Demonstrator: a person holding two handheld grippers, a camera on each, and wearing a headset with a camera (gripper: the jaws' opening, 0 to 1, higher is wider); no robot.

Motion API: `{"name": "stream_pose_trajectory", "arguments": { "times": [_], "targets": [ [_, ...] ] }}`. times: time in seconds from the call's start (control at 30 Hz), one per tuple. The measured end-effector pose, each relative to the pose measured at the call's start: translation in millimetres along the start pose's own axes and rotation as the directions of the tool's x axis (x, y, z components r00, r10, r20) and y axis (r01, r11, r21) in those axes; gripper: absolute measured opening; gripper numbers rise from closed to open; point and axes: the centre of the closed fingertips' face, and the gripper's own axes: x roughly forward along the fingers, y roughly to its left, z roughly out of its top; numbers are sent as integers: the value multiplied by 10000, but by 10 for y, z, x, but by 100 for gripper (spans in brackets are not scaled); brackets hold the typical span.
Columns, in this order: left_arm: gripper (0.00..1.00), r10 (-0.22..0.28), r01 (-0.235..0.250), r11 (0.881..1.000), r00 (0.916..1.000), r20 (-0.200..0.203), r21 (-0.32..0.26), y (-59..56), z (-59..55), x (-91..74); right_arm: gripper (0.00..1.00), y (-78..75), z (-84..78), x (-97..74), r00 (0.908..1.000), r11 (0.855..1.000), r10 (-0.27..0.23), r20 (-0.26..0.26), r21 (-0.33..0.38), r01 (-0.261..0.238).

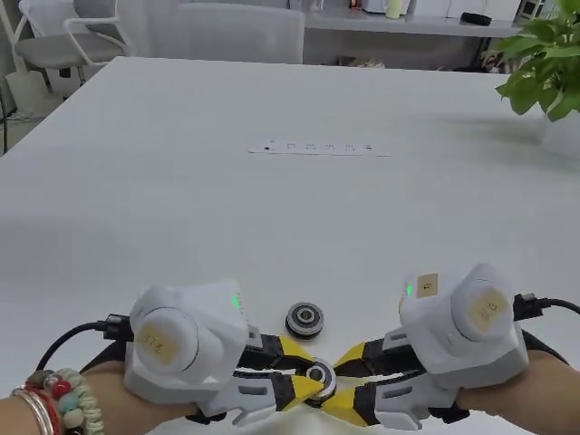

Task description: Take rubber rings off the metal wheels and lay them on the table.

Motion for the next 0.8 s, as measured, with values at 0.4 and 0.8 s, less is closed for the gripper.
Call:
{"name": "stream_pose_trajectory", "arguments": {
  "times": [0.4,0.8],
  "targets": [
    [8,118,-117,9999,9998,128,-66,4,1,0,13,-32,-28,-32,9999,9993,-79,-89,-377,75],
    [8,346,-344,9992,9993,109,-227,14,-3,-11,4,-41,-39,-42,9996,9936,-217,-195,-1113,194]
  ]
}}
